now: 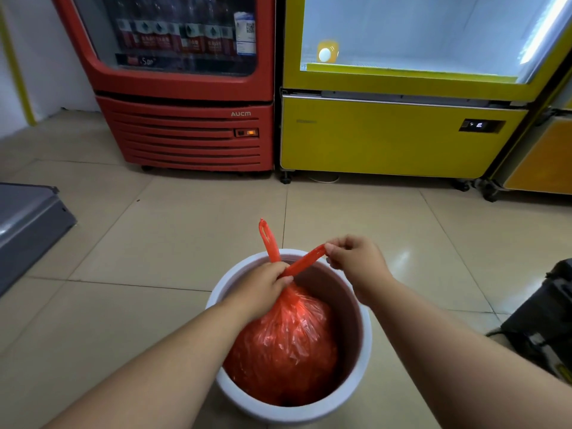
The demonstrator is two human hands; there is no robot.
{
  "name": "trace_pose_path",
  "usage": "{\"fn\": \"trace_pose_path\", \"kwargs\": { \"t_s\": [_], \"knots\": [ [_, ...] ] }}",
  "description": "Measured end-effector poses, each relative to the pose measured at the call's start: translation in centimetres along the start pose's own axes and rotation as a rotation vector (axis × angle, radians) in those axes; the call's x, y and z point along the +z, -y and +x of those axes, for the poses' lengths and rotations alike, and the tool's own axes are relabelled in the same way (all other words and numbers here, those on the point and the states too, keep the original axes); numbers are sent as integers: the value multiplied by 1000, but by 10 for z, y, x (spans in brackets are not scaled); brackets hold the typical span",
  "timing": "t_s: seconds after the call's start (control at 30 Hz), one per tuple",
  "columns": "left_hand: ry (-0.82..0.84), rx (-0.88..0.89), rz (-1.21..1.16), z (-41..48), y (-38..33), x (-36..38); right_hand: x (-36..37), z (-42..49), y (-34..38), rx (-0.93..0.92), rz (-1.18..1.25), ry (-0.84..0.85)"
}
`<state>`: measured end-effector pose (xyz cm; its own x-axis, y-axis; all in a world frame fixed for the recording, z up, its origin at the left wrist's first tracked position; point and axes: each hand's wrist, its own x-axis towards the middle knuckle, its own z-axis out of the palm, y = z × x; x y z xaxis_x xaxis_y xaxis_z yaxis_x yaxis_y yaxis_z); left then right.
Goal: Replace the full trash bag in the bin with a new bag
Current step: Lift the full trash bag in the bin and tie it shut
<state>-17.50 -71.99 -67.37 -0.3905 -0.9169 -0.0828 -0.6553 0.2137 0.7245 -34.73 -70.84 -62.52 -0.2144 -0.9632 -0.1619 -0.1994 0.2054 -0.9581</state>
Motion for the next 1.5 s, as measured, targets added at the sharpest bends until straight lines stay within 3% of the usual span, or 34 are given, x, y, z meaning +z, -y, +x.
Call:
{"fn": "trace_pose_path", "kwargs": {
  "t_s": [0.07, 0.1, 0.2, 0.27, 0.43, 0.53, 0.67, 0.8, 1.0, 1.17, 1.27, 1.37, 1.5],
  "knots": [
    [-52, -37, -47, -1, 3, 2, 16, -10, -12, 98, 178, 9],
    [-83, -51, -66, -1, 4, 2, 24, -15, -20, 116, 135, 36],
    [-139, -76, -140, -2, 5, 2, 43, -22, -37, 21, -418, 216],
    [-157, -84, -199, -3, 5, 2, 52, -23, -41, -41, -577, 287],
    [-187, -124, -342, -5, 4, 2, 55, -23, -48, -32, -479, 227],
    [-303, -168, -419, -5, 3, 3, 51, -23, -49, -107, -535, 217],
    [-288, -132, -204, -3, 0, 7, 45, -23, -45, -207, -587, 210],
    [-117, 39, 24, -4, -1, 2, 37, -21, -43, -118, -472, 238],
    [149, 296, 302, -10, 4, -12, 29, -19, -36, -69, -501, 296],
    [128, 335, 405, -11, 4, -19, 28, -19, -34, -107, -566, 327],
    [159, 193, 319, -9, -2, -19, 28, -21, -37, -151, -591, 327],
    [261, -96, 4, -9, -9, -19, 29, -28, -43, -243, -647, 275],
    [227, -286, -402, -16, -12, -19, 25, -46, -54, -545, -771, 130]
  ]
}}
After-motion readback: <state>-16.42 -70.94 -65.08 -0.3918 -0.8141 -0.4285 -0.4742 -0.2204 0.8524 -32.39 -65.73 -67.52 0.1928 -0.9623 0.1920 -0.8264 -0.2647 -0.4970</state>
